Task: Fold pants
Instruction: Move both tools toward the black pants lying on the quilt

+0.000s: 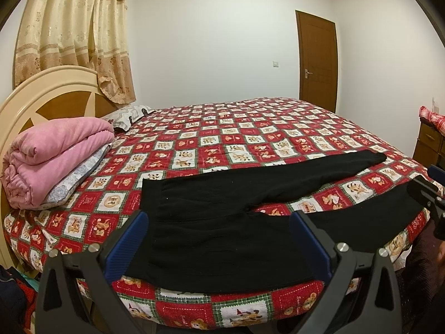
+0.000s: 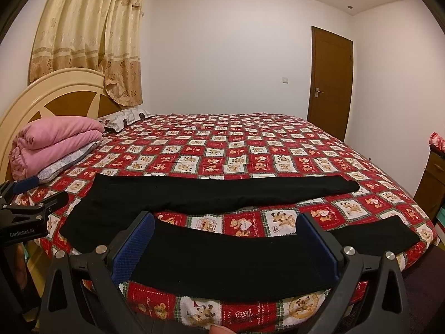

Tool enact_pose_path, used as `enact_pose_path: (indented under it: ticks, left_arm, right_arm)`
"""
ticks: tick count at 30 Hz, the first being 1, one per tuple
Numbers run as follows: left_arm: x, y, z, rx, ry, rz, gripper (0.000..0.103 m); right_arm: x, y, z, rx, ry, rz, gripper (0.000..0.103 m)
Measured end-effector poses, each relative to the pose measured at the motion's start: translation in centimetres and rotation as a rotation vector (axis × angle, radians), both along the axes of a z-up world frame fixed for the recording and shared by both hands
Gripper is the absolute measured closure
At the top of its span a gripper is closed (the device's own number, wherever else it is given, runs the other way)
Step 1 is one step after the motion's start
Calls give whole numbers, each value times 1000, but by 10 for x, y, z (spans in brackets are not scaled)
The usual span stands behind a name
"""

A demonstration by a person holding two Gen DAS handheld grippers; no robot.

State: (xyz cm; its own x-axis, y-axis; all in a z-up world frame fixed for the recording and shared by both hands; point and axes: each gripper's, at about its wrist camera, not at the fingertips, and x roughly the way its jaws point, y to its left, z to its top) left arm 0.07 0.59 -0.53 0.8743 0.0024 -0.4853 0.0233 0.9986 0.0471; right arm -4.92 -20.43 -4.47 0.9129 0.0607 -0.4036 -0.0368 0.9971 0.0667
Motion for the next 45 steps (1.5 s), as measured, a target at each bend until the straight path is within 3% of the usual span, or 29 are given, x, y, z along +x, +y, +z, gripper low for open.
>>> enact_pose_path:
  ticks: [45]
  left_arm:
    - [1,2,-19,0,24,3,0]
  right_arm:
    - [8,1,-10,-1,33,5,1]
